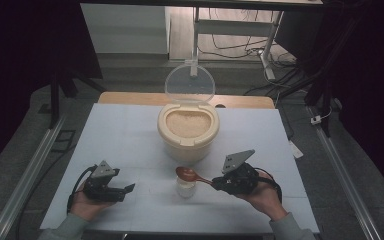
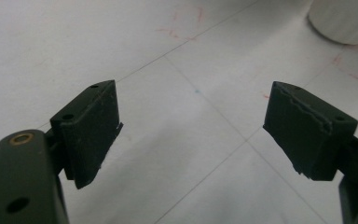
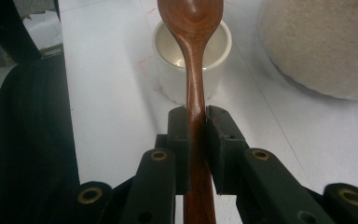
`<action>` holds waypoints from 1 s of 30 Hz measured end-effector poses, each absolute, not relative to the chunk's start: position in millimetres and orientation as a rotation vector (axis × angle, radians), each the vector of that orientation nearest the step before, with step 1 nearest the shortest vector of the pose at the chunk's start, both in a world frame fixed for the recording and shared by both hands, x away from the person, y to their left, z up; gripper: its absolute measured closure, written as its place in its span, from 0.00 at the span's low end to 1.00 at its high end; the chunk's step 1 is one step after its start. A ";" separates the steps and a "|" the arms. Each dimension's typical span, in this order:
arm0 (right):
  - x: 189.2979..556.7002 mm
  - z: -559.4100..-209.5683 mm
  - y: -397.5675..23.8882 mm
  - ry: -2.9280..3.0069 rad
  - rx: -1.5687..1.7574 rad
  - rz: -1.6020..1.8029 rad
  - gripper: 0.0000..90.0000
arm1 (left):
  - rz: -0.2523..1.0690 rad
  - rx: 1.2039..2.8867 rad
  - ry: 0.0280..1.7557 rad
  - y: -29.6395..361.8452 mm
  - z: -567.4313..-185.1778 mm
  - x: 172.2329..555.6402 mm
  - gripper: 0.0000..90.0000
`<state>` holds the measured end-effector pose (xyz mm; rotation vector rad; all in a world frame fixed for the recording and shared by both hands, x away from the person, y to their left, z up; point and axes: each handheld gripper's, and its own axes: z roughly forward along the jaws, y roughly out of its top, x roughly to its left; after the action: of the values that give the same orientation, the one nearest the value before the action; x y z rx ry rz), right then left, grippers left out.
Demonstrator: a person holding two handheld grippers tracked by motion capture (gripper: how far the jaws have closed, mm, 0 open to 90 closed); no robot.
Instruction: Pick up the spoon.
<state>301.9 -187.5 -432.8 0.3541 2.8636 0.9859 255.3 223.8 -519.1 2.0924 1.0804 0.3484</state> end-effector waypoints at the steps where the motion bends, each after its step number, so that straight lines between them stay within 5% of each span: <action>1: 301.8 -432.7 -187.2 2.862 0.353 0.993 0.88 | 0.348 2.092 1.080 223.8 -519.1 255.3 0.20; 30: 297.3 -434.0 -169.0 2.852 0.249 0.952 0.88 | 0.254 2.203 0.621 117.0 -427.4 267.6 0.23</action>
<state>297.3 -169.0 -434.0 0.2488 2.8525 0.9523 267.6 117.0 -427.4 2.2028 0.6208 0.2543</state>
